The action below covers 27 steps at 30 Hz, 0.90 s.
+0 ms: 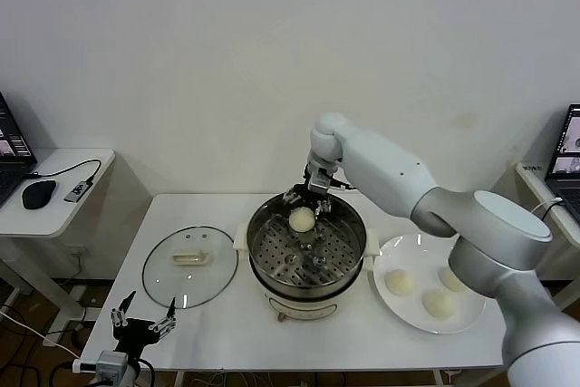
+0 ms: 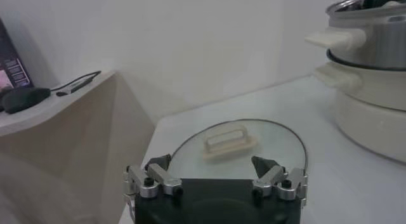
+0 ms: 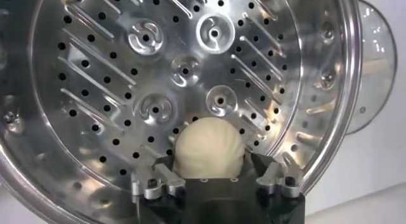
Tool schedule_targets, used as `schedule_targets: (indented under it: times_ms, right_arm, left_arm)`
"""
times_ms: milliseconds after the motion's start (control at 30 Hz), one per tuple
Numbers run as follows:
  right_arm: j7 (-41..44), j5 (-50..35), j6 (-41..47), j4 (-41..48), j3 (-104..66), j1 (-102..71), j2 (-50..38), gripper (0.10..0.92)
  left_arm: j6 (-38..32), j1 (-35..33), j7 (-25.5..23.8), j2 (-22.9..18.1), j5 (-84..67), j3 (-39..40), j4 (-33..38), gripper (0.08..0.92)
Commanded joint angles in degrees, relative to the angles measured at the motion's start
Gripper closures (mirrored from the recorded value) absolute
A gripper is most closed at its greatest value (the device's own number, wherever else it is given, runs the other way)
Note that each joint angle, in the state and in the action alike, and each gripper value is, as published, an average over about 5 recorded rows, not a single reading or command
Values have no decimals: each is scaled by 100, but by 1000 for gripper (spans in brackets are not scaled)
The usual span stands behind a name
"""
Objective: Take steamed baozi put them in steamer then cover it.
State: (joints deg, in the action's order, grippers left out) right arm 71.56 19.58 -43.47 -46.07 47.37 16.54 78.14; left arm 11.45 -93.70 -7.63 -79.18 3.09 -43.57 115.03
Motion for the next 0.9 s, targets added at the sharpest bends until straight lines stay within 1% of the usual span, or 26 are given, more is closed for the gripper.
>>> schedule_targets:
  times_ms: [33, 167, 300, 367, 467, 600, 767, 900]
  right_arm:
    - [556, -1263, 1537, -1113, 218, 378, -661, 203]
    - [638, -2016, 3069, -2174, 455, 734, -1474, 203]
    - [605, -2832, 4599, -2917, 584, 1057, -2249, 203]
    - [595, -3080, 5426, -3207, 531, 1132, -2615, 203]
    - [601, -3101, 6407, -3472, 411, 1147, -3035, 203]
    - [631, -2963, 7180, -3760, 283, 1085, -3580, 203]
    - [677, -2858, 7623, -4208, 327, 940, -4247, 203]
    - [601, -2529, 7810, -4631, 380, 638, -4702, 203]
  left_arm:
    - [75, 3, -31, 28, -7, -19, 39, 177]
    - [116, -2, -60, 11, -22, -3, 115, 177]
    - [163, -8, -77, 17, -54, 20, 181, 177]
    - [201, -16, -86, 26, -86, 30, 223, 177]
    - [257, -55, -111, 42, -132, 48, 305, 177]
    - [289, -106, -141, 63, -137, 69, 395, 177]
    - [352, -125, -140, 54, -173, 69, 443, 177]
    - [372, -161, -136, 34, -180, 106, 469, 177]
